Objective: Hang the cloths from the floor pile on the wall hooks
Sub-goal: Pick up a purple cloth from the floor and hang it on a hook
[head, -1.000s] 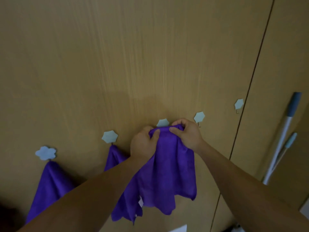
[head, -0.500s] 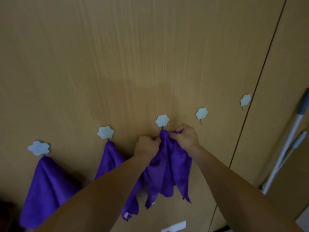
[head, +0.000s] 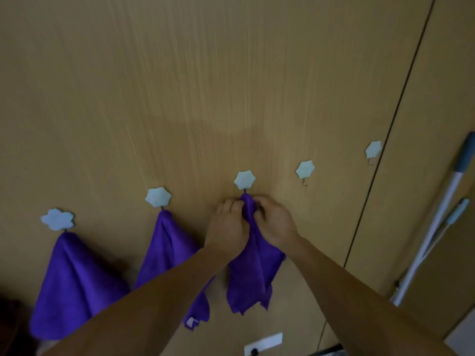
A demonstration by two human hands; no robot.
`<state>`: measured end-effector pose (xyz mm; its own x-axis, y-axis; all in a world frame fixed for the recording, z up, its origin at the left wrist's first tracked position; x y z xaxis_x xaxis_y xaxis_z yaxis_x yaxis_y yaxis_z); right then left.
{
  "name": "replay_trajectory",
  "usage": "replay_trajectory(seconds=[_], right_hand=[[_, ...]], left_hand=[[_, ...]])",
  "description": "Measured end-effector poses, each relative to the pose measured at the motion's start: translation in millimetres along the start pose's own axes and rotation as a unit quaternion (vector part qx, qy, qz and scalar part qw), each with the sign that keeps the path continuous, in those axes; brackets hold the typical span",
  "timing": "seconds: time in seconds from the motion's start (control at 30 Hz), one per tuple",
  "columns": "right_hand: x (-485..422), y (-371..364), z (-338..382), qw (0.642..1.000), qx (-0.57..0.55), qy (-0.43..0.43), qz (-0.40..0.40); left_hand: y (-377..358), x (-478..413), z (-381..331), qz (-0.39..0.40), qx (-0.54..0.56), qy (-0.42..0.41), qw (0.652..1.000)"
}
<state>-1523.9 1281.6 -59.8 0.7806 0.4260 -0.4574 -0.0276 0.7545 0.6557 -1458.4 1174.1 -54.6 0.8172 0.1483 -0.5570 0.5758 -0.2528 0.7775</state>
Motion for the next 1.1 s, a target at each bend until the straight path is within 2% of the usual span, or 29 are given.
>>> replay_trajectory(seconds=[0.07,0.17,0.27,0.33,0.4,0.47,0.57,0.7,0.83,0.97,1.1], right_hand=[[5.1,-3.5,-1.1,0.998,-0.042,-0.005,0.034],[8.6,-4.3,-4.7,0.996,-0.061,-0.011,0.058],[9.1,-3.4,-7.8,0.994,-0.075,-0.025,0.076],[9.2,1.8,-13.6,0.985,-0.151,-0.063,0.059],[9.6,3.4,-20.2,0.964,-0.233,-0.114,0.053],[9.4,-0.2,-22.0,0.958,-0.237,-0.144,0.067],[8.9,-9.7,-24.0,0.978,-0.122,-0.137,0.098],[14.0,-20.2,-30.7,0.982,-0.051,-0.135,0.12],[18.6,-23.1,-35.0,0.979,-0.018,-0.15,0.133],[24.7,-20.0,-35.9,0.978,-0.009,-0.156,0.135],[32.0,-7.7,-32.1,0.983,-0.023,-0.158,0.09]], left_hand=[[-3.1,-1.0,4.1,0.006,0.121,0.034,0.992],[-15.1,0.9,5.3,0.061,0.23,0.067,0.969],[-21.0,1.6,8.7,0.086,0.253,0.079,0.96],[-16.9,-0.2,15.5,0.068,0.268,0.097,0.956],[-15.7,0.2,25.0,0.074,0.363,0.148,0.917],[-18.9,2.5,32.0,0.105,0.418,0.196,0.881],[-24.8,9.6,35.4,0.16,0.325,0.191,0.912],[-33.7,19.7,36.5,0.167,0.236,0.157,0.945],[-38.7,19.9,37.7,0.191,0.193,0.148,0.951],[-33.4,16.2,38.7,0.184,0.186,0.164,0.951],[-20.3,17.2,36.6,0.147,0.177,0.166,0.959]])
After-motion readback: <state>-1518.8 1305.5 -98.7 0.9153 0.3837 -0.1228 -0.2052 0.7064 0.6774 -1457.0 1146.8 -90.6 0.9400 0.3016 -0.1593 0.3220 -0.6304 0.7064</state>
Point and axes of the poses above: each hand's wrist, its own x-axis away from the middle knuckle, its own y-axis out of the back of the hand, z = x × y, the point moved 7 cm from there along -x, towards the middle knuckle, and after that the axes turned 1 degree about z, right-handed, at the moved point
